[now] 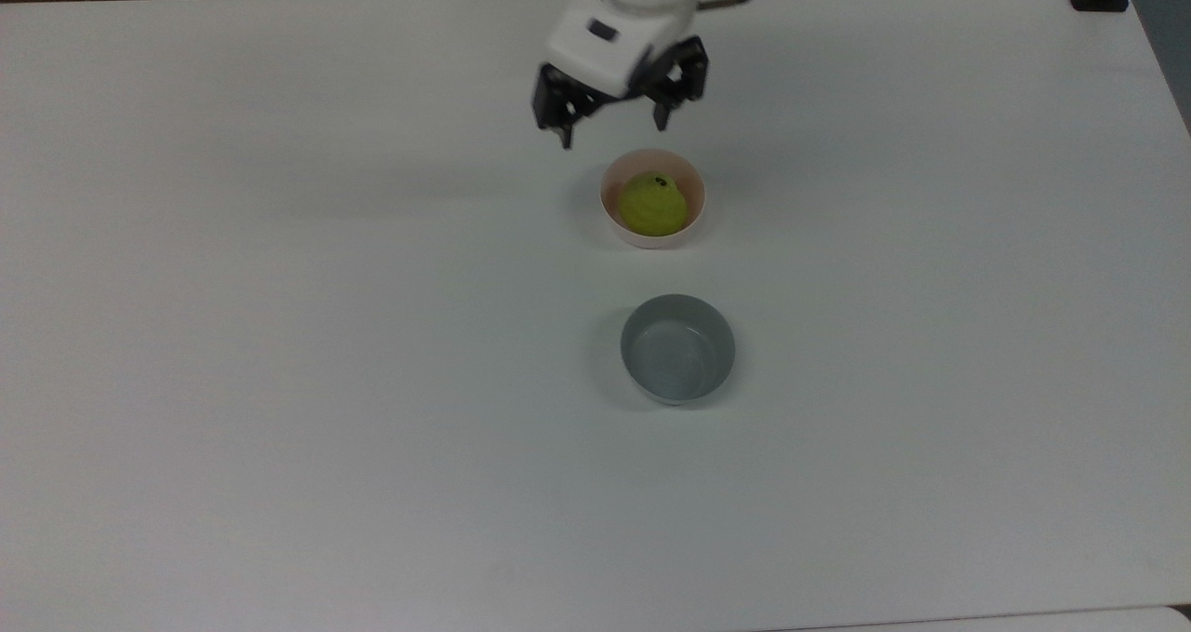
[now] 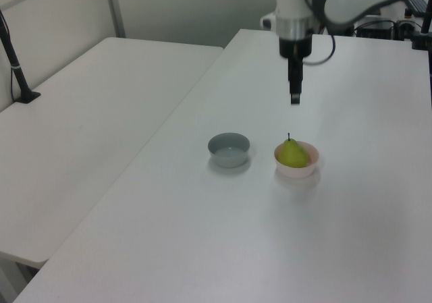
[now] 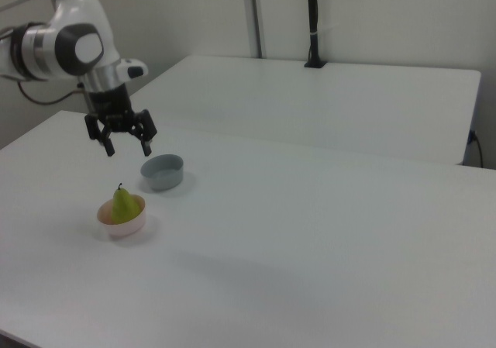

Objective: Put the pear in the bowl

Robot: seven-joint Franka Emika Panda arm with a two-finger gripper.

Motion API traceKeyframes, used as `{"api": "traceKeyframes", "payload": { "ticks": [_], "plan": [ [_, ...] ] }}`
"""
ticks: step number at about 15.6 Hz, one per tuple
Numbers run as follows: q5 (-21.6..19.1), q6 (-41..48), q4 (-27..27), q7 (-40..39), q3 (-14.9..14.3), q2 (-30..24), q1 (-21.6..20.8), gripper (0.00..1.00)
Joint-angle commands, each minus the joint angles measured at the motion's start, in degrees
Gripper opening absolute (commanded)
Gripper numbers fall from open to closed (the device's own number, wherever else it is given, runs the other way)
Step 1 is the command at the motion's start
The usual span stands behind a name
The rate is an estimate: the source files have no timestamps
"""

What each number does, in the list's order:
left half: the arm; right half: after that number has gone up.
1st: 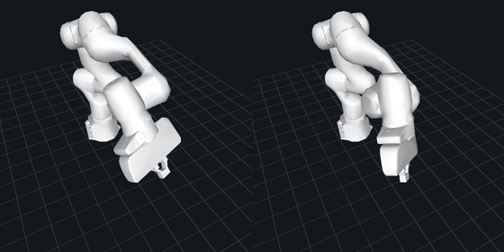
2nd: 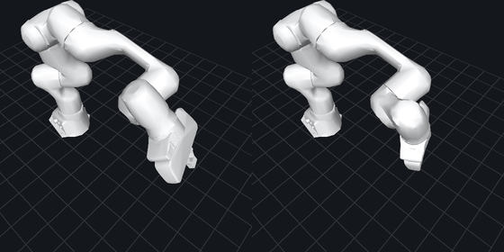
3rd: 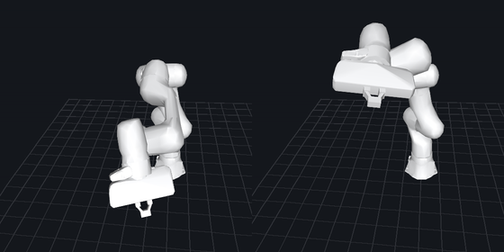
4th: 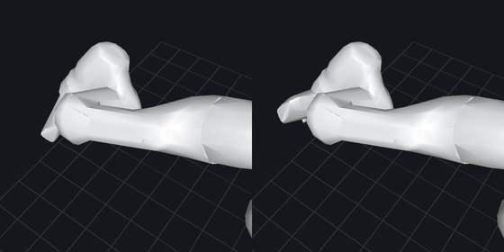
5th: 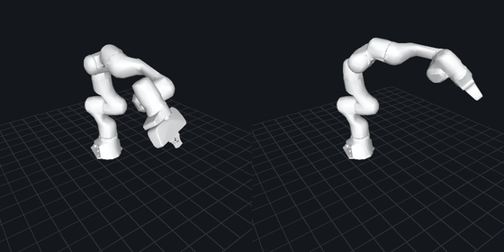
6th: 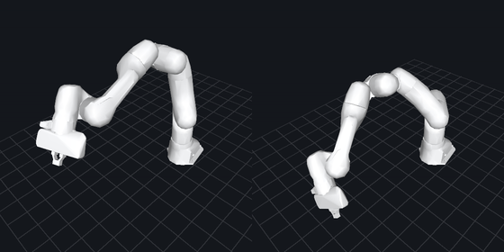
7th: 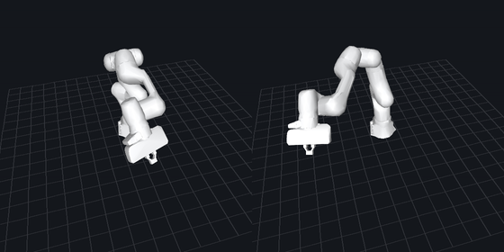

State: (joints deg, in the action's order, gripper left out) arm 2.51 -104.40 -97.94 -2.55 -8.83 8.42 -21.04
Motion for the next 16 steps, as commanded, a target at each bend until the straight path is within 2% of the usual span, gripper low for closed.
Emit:
{"api": "traceKeyframes", "payload": {
  "ticks": [1, 2, 4, 5, 7, 12, 16],
  "plan": [
    [0.2, 5.1, 4.1, 4.4, 1.3, -2.5, 5.9, 1.0],
    [0.2, 5.9, 5.0, 5.1, 2.5, -2.7, 8.4, 1.0],
    [0.2, 6.8, 5.7, 5.3, 7.2, -3.5, 16.3, 1.0],
    [0.2, 6.8, 5.7, 5.3, 7.8, -3.6, 18.2, 1.0],
    [0.3, 6.8, 5.5, 5.3, 6.9, -3.5, 19.1, 1.0],
    [0.2, 6.4, 5.4, 5.5, 2.2, -3.2, 18.9, 1.0],
    [0.2, 6.0, 5.5, 5.5, 0.8, -3.0, 18.5, 1.0]
  ]
}}
